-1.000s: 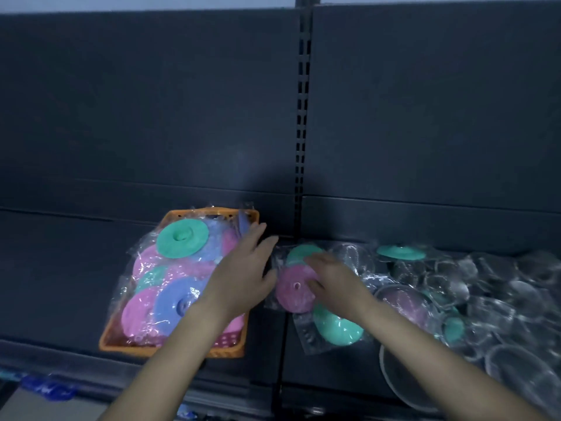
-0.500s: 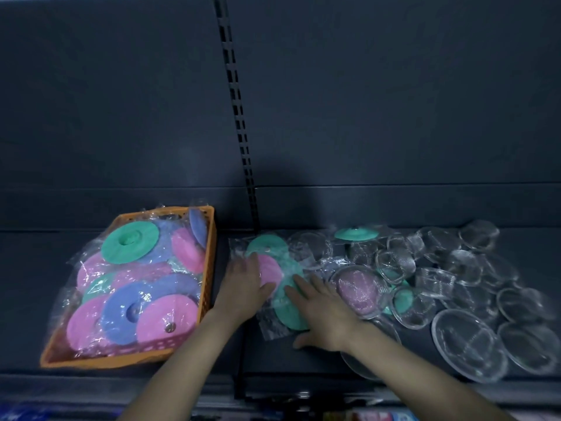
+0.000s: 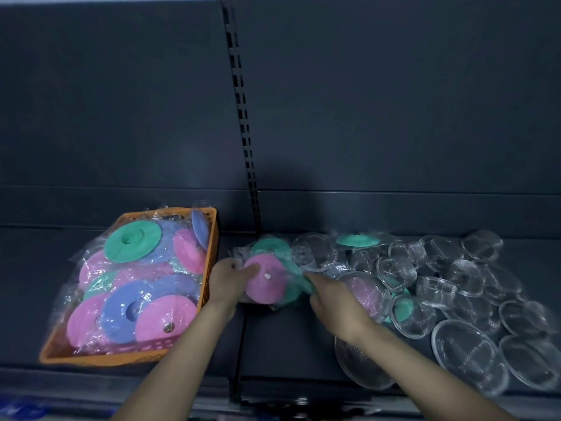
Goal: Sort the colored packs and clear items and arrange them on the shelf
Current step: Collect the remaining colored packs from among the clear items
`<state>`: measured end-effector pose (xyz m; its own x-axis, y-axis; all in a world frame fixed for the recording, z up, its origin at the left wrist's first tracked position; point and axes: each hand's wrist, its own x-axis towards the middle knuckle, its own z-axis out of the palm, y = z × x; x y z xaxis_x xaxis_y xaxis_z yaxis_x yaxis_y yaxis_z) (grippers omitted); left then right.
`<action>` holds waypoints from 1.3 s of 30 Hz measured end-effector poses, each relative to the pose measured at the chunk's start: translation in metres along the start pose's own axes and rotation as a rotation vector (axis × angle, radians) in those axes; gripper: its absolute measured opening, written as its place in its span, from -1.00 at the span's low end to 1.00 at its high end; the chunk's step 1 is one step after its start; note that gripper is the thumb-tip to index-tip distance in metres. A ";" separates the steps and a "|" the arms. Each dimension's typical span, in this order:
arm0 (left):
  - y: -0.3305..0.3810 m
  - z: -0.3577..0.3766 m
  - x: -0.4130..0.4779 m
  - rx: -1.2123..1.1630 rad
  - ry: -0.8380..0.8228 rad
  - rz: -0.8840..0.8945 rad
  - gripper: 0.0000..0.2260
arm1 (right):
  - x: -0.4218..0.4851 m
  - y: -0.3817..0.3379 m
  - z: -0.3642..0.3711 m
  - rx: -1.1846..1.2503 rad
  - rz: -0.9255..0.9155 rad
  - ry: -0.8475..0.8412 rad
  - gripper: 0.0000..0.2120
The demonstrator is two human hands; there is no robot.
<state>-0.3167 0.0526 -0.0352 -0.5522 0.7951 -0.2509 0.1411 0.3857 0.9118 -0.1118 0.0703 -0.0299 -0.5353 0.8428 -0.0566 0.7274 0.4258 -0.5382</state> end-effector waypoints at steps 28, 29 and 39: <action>0.012 0.013 0.028 -0.335 -0.049 -0.136 -0.77 | 0.054 0.065 -0.083 -0.428 0.092 0.066 -0.46; 0.013 0.012 0.027 -0.347 -0.036 -0.131 -0.76 | 0.056 0.069 -0.080 -0.449 0.126 0.000 -0.47; 0.027 -0.001 0.012 -0.445 -0.021 -0.091 -0.77 | 0.065 0.070 -0.069 -0.459 0.195 0.050 -0.59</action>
<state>-0.3199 0.0719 -0.0137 -0.5284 0.7784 -0.3390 -0.2768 0.2195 0.9355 -0.0658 0.1774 -0.0128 -0.3573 0.9311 -0.0731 0.9319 0.3501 -0.0952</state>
